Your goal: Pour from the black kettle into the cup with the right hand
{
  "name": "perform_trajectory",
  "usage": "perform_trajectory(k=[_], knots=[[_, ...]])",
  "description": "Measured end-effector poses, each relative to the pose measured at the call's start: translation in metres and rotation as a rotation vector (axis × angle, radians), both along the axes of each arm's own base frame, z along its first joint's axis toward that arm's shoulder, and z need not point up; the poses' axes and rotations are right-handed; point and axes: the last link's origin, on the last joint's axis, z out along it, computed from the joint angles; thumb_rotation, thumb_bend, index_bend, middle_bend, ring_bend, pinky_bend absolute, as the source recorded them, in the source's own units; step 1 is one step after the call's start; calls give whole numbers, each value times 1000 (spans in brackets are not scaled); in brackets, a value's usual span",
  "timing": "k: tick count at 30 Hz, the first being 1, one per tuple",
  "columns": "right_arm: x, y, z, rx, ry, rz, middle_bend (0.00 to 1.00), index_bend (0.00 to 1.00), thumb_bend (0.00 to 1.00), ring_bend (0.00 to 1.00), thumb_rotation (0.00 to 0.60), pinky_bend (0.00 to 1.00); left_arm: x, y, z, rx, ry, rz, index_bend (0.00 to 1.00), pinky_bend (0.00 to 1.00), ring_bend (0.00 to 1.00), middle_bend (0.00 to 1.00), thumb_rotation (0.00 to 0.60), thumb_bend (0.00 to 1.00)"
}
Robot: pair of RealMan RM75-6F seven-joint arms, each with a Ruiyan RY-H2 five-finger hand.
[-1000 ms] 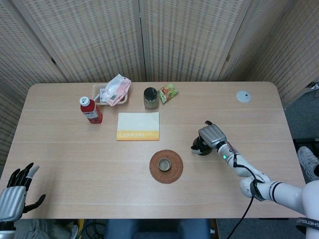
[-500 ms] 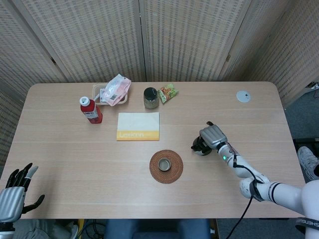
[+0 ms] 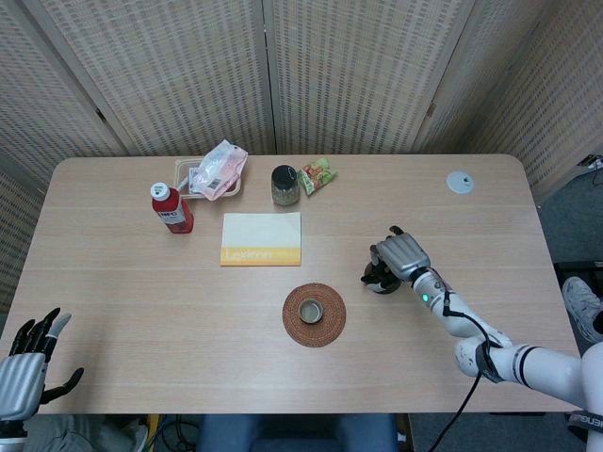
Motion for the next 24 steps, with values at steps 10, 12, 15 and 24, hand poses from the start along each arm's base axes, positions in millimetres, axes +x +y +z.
perform_trajectory(k=[10, 12, 15, 24], knots=[[14, 3, 18, -66, -49, 38, 155, 143, 0, 96, 479, 62, 0, 1, 4, 13, 3, -8, 87, 12, 108, 30, 600, 254], [15, 5, 24, -88, -57, 47, 167, 143, 26, 96, 575, 62, 1, 1, 6, 17, 4, -11, 87, 12, 108, 30, 600, 254], [14, 11, 36, -136, -68, 60, 210, 143, 90, 97, 600, 63, 1, 3, 8, 23, 6, -17, 87, 12, 108, 30, 600, 255], [-5, 47, 73, -305, -84, 79, 242, 143, 225, 99, 600, 63, 4, 8, 9, 22, 6, -37, 87, 12, 108, 30, 600, 255]])
